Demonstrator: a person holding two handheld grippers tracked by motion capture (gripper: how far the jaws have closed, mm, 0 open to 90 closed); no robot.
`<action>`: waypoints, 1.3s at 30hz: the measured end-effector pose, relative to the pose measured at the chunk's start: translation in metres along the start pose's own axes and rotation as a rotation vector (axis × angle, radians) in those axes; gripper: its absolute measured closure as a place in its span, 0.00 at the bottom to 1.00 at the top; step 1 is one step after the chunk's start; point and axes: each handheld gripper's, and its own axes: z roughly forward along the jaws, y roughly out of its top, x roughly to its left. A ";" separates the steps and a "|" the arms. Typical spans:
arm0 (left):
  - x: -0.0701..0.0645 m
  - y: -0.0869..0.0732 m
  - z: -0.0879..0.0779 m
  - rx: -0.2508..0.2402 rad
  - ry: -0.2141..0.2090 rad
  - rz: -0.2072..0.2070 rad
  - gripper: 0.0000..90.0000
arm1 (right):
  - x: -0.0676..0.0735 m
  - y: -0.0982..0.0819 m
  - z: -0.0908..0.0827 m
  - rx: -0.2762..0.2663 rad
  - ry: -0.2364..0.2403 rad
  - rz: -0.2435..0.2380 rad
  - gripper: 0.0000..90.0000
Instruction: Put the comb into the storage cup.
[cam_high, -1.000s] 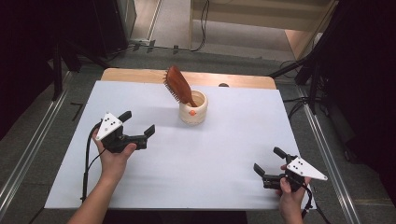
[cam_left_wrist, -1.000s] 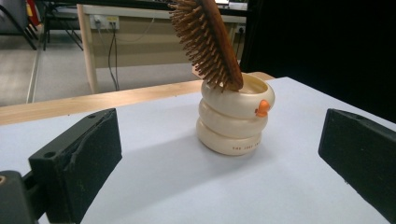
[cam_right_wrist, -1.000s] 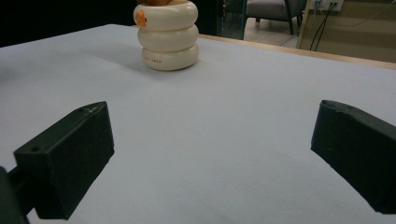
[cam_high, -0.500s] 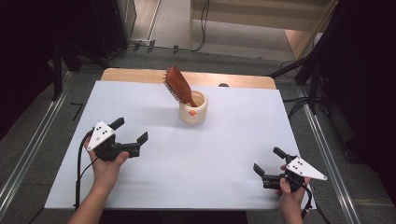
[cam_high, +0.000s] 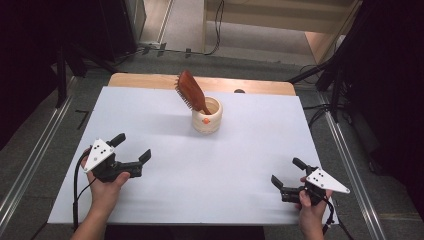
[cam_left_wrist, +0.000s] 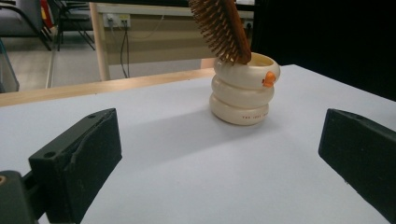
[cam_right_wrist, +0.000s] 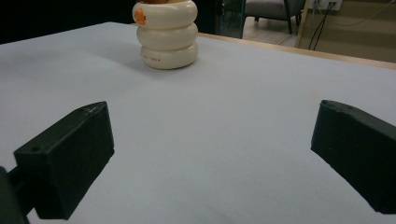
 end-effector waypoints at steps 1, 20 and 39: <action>0.000 -0.001 -0.002 0.001 0.003 0.001 0.00 | 0.000 0.000 0.000 0.000 -0.001 0.001 0.00; 0.009 -0.015 -0.029 0.012 0.041 0.014 0.00 | 0.000 0.000 0.000 0.000 -0.006 0.004 0.00; 0.017 -0.026 -0.050 0.016 0.076 0.001 0.00 | 0.000 0.000 -0.001 0.000 -0.011 0.001 0.00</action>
